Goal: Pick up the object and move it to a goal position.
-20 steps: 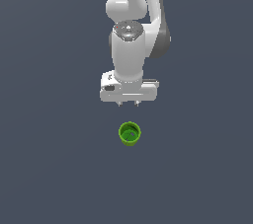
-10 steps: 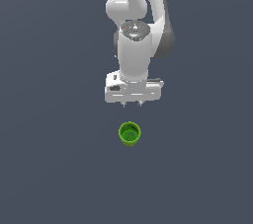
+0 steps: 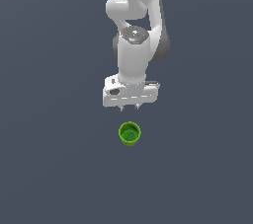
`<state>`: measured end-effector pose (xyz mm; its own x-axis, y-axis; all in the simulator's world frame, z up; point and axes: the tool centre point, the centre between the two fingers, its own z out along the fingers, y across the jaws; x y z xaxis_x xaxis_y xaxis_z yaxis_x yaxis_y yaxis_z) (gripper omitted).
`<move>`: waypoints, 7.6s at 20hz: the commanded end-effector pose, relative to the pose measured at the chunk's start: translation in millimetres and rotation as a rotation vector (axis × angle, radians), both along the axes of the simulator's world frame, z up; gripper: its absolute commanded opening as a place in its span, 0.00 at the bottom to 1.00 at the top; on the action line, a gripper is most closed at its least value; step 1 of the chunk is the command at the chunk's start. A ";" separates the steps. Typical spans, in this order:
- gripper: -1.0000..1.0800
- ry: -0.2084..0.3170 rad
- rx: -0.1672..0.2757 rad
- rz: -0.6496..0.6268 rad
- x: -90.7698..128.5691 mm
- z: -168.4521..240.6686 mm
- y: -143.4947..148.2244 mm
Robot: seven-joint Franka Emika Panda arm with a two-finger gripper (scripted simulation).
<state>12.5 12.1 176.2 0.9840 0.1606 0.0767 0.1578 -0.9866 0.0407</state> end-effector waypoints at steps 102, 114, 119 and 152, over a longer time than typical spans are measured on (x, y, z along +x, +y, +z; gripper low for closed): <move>0.00 -0.436 -0.226 0.997 -32.5 24.1 46.2; 0.00 -0.433 -0.225 0.999 -49.0 65.9 56.9; 0.00 -0.433 -0.224 0.999 -53.9 78.4 60.3; 0.00 -0.442 -0.214 0.992 -96.0 201.8 89.9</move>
